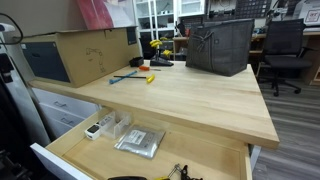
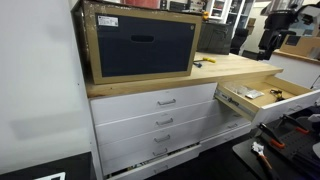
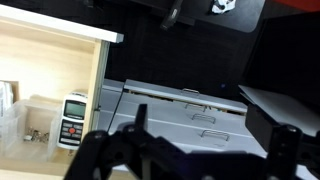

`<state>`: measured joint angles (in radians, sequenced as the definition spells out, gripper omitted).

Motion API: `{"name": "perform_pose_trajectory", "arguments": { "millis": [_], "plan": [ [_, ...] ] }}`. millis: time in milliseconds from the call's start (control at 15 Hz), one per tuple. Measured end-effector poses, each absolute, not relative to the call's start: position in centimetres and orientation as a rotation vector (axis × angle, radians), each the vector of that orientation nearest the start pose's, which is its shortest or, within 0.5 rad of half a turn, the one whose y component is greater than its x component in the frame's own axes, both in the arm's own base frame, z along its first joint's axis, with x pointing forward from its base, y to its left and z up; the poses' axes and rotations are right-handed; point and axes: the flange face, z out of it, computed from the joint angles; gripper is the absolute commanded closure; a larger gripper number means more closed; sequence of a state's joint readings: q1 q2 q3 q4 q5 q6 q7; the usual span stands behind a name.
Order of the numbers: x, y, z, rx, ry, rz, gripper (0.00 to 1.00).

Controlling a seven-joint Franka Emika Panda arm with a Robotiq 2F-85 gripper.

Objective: Open the top left drawer

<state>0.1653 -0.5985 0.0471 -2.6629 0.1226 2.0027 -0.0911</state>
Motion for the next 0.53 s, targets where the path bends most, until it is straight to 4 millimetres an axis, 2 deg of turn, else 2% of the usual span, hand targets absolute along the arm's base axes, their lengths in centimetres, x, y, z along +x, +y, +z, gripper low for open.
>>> {"name": "perform_pose_trajectory", "arguments": {
  "millis": [533],
  "plan": [
    [36.7, 11.7, 38.5, -3.081, -0.506, 0.169, 0.00]
  ]
}}
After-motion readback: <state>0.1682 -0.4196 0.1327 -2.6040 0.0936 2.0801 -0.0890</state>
